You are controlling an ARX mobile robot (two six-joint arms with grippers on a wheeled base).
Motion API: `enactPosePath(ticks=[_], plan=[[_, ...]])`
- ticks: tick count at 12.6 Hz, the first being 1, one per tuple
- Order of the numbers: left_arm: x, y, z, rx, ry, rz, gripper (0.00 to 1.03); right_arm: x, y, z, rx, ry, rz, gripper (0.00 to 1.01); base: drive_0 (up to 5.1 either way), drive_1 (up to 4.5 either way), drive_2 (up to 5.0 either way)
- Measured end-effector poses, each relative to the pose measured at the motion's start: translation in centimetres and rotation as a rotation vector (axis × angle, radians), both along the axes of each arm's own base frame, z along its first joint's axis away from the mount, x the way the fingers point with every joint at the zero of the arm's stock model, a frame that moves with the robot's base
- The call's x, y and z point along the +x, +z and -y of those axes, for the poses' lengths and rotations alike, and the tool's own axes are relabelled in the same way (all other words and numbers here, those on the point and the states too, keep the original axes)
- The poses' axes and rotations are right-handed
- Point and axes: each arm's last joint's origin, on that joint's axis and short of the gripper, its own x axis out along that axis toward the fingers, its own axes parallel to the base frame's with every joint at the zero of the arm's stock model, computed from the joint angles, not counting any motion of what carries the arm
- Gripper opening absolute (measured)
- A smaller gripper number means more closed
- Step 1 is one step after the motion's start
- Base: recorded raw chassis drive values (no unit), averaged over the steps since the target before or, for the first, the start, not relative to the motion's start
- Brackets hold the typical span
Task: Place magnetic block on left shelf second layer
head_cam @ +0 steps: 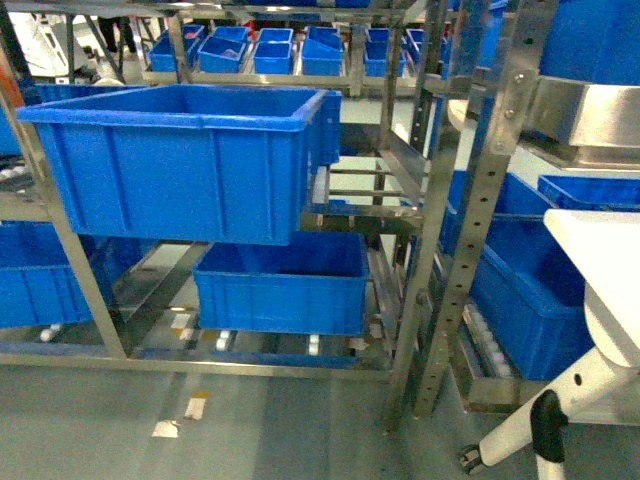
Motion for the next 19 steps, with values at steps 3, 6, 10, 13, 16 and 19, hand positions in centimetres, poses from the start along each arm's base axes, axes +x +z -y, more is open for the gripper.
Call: enactPosePath(ticks=[3,6,10,13,16,19], plan=[[0.00,0.00,0.00,0.000,0.000,0.000,0.98,0.00,-0.06,0.00,0.000,0.000,-0.005,0.32,-4.9,2.50,2.5],[0.00,-0.02,0.00,0.000,0.000,-0.002,0.98,0.00,-0.01,0.00,0.000,0.000,0.000,0.32,-4.9,2.51,2.5],[0.00,-0.07,-0.02,0.000,0.006,-0.005,0.98,-0.01,0.00,-0.02,0.001,0.008,0.001,0.32,-1.2,0.63,0.6],[0.00,0.04,0.00,0.000,0.000,0.005,0.98,-0.03,-0.09,-0.02,0.001,0.006,-0.005,0.32,0.0,2.88,-2.9],[0.00,-0.02,0.00,0.000,0.000,-0.001,0.98,-0.02,-0.08,-0.02,0.001,0.006,-0.004,0.32,-0.1,4.25,-4.4],[0.00,-0.01,0.00,0.000,0.000,0.000,0.98,-0.02,-0.07,-0.02,0.001,0.006,-0.003,0.32,-0.1,4.22,-4.4]])
